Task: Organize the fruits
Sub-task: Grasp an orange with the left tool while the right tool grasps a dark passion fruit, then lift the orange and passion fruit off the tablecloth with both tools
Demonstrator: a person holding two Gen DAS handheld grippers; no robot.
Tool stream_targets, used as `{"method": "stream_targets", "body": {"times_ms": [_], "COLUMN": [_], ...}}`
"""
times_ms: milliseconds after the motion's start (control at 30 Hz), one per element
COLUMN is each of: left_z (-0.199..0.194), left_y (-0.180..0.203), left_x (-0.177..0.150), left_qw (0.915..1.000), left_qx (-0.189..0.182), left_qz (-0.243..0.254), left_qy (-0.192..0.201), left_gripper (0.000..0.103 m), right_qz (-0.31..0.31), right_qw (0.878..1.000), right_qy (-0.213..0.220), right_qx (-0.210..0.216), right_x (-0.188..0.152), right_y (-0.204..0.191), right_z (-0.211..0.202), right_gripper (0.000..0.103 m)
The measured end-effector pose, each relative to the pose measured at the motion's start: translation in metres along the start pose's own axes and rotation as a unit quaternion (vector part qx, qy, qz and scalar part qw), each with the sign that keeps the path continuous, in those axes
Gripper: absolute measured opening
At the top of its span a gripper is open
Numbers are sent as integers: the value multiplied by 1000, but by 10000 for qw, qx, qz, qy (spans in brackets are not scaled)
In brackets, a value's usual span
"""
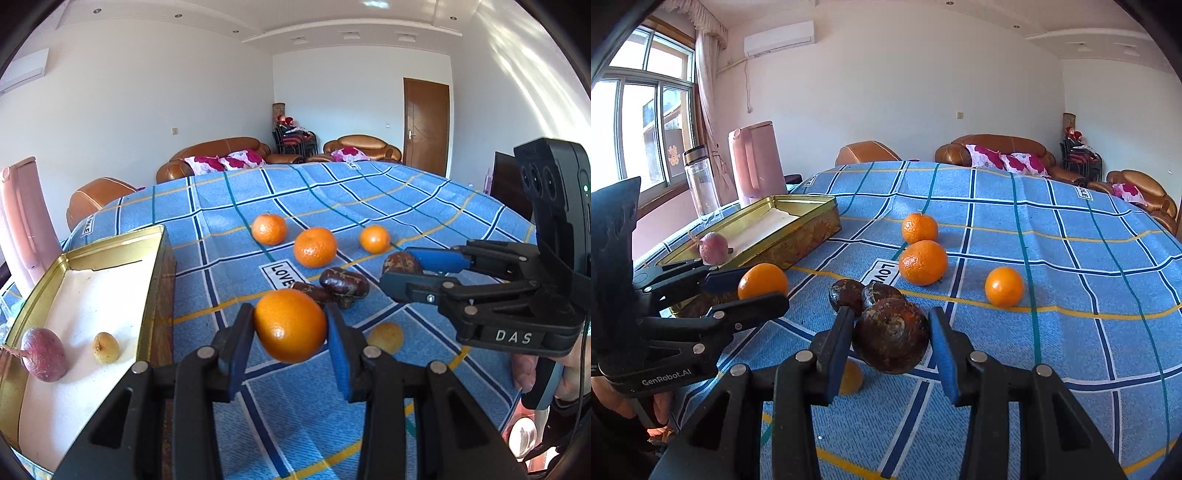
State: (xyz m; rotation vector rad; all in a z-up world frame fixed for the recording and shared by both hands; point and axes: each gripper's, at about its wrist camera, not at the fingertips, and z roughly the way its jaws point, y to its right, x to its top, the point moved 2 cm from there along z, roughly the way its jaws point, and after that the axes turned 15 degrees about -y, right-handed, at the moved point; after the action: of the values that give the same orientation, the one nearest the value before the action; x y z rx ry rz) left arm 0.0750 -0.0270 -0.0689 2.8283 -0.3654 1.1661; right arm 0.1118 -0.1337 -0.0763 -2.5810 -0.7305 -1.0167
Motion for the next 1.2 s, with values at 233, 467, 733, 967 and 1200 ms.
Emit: {"method": "stream_targets", "body": {"times_ms": [233,467,733,967,1200], "left_z": [-8,-13,-17,-21,-25], "left_y": [1,1,0,0,0], "left_x": [-1,-3,-4,-6,-8], "left_qw": [9997,9990,9980,9971,9957], "left_qx": [114,191,259,322,374], "left_qz": [19,1,-61,-100,-153], "left_qy": [232,414,566,680,839], "left_gripper": [40,40,40,40,40], "right_qz": [-117,-179,-261,-296,-357], "right_qw": [9998,9993,9986,9981,9970], "right_qy": [179,310,445,526,670], "right_qx": [-30,-62,-99,-127,-163], "right_x": [-3,-4,-6,-6,-8], "right_y": [-4,-6,-9,-11,-13], "right_z": [-6,-11,-14,-16,-20], "right_gripper": [44,44,44,44,44]}}
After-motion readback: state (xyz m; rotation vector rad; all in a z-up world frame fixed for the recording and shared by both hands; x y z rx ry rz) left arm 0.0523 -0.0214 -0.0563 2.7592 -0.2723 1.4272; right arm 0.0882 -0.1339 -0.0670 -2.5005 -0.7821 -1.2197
